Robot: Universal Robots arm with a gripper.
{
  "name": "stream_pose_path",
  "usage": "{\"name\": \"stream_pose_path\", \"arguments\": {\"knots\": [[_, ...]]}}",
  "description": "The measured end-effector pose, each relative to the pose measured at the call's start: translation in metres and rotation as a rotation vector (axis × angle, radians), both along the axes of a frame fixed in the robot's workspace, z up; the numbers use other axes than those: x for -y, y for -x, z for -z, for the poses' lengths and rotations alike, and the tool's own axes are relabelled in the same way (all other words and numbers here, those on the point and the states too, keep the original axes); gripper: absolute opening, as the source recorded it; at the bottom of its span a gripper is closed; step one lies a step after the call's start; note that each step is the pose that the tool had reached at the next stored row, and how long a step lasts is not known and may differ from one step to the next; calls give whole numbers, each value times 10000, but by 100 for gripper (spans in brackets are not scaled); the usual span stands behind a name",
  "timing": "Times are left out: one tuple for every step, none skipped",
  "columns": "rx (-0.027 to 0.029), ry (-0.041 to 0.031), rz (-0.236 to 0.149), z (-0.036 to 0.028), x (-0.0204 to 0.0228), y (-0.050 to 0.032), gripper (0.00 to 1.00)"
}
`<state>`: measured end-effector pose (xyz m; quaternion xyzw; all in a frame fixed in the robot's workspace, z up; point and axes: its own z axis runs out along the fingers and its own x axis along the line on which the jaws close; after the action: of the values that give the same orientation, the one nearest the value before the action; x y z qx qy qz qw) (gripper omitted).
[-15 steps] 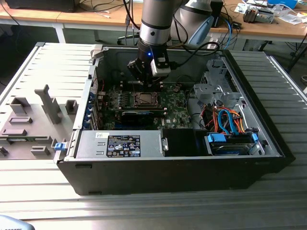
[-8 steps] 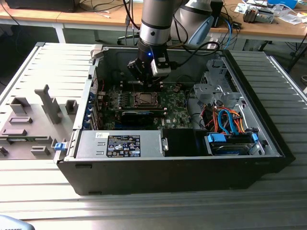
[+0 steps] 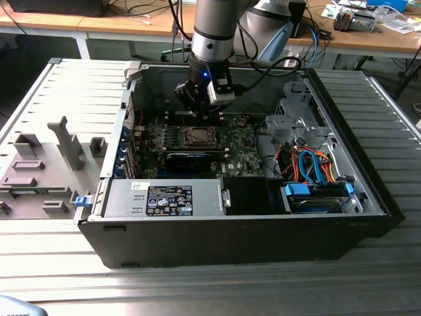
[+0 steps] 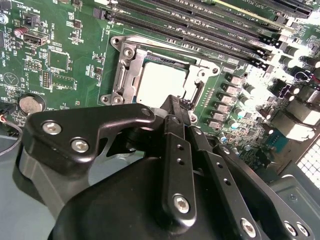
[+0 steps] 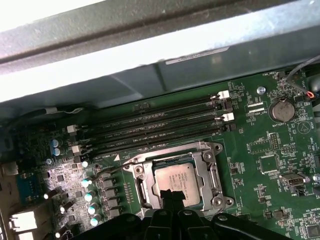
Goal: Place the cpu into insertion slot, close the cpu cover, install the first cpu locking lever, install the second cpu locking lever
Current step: 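Install the first cpu locking lever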
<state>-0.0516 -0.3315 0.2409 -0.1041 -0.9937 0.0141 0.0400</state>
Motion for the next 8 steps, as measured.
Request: {"name": "stream_pose_path", "arguments": {"knots": [[0, 0, -16, 0, 0, 0, 11], [0, 0, -37, 0, 0, 0, 11], [0, 0, -52, 0, 0, 0, 11], [0, 0, -63, 0, 0, 0, 11], [0, 0, -73, 0, 0, 0, 11], [0, 1, -84, 0, 0, 0, 11], [0, 0, -103, 0, 0, 0, 11], [0, 0, -114, 0, 0, 0, 11]]}}
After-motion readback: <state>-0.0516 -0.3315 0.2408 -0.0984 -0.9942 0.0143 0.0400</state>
